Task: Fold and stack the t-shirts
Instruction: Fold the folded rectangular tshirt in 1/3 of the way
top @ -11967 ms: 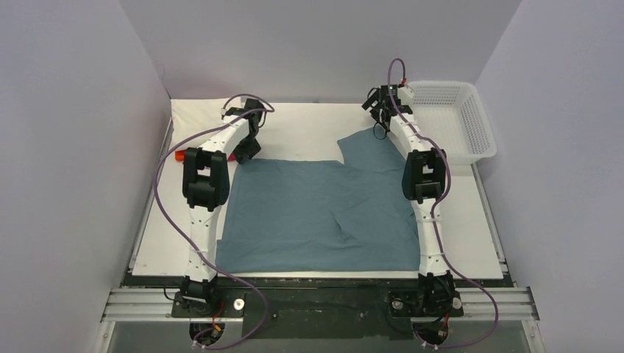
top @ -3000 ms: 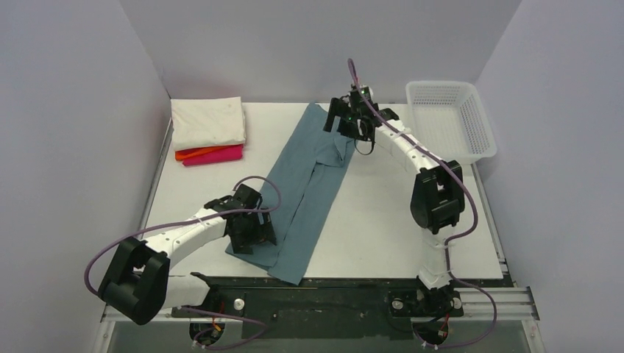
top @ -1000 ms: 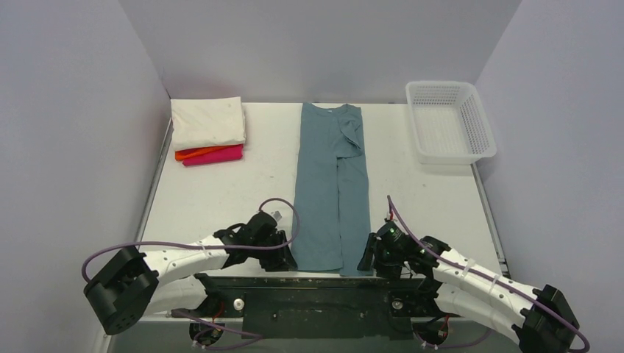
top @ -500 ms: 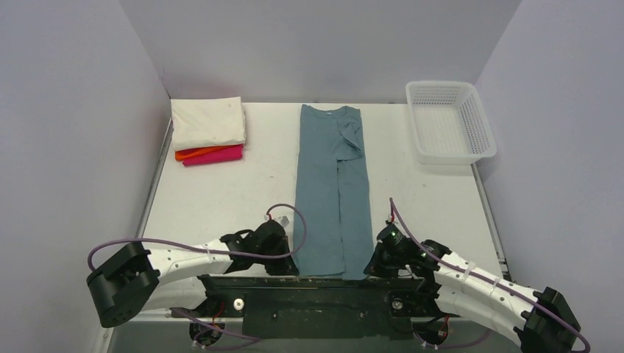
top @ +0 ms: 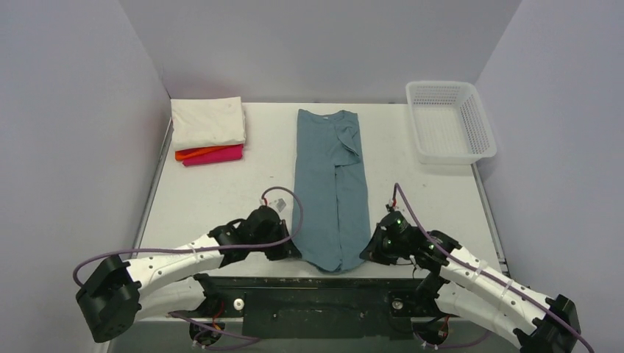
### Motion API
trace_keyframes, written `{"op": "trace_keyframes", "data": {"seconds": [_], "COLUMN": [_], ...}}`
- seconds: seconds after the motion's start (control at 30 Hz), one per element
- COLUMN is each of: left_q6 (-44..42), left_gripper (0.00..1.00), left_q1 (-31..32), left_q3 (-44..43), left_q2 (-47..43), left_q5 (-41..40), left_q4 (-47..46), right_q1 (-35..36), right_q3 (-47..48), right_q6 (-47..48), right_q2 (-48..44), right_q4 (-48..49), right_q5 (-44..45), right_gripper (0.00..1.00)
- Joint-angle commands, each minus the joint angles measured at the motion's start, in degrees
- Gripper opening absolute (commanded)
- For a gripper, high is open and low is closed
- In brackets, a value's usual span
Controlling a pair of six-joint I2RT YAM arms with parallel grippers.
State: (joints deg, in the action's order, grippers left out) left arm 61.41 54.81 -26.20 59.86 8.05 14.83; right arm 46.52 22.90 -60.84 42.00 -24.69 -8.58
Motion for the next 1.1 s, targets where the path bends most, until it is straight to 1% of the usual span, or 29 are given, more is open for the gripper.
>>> {"op": "trace_keyframes", "data": {"seconds": [0.0, 0.03, 0.13, 0.17, 0.27, 0.4, 0.5, 0.6, 0.73, 1.07], "left_q6": [-6.49, -7.95, -10.13, -11.15, -13.57, -16.57, -17.21, -18.25, -18.92, -18.92], "left_gripper": [0.00, 0.00, 0.00, 0.00, 0.00, 0.00, 0.00, 0.00, 0.00, 0.00], "left_q1": [-9.89, -12.53, -16.32, -17.72, -21.05, -23.82, -25.04, -25.62, -26.47, -29.01], "left_q3": [-7.39, -9.51, -14.51, -17.25, -24.86, -31.91, -35.87, -40.23, -43.28, -45.26], "left_q2": [2.73, 4.42, 9.72, 12.84, 20.22, 28.47, 32.09, 35.97, 39.54, 43.08], "left_q5": [2.19, 2.79, 4.82, 5.15, 6.18, 6.62, 6.75, 4.90, 3.68, 0.20], "left_q4": [-3.99, -4.93, -8.78, -9.17, -7.02, -4.66, -3.63, -1.72, 0.73, 0.54], "right_q1": [-6.02, -7.28, -11.47, -12.21, -15.34, -18.83, -21.57, -23.26, -25.46, -29.55], "right_q3": [10.13, 12.43, 16.72, 19.15, 23.75, 29.70, 33.66, 37.17, 40.12, 45.35], "right_q6": [8.59, 9.54, 13.50, 14.10, 16.68, 19.28, 20.12, 21.06, 21.96, 22.59], "right_q2": [6.25, 8.85, 13.93, 16.72, 21.96, 29.87, 35.55, 40.36, 45.63, 54.59], "right_q4": [0.40, 0.84, 3.42, 4.58, 6.97, 8.73, 10.47, 10.79, 11.33, 12.18], "right_q5": [6.94, 7.11, 7.99, 8.30, 8.40, 7.44, 4.76, 2.79, 0.23, -2.73], "right_gripper": [0.00, 0.00, 0.00, 0.00, 0.00, 0.00, 0.00, 0.00, 0.00, 0.00]}}
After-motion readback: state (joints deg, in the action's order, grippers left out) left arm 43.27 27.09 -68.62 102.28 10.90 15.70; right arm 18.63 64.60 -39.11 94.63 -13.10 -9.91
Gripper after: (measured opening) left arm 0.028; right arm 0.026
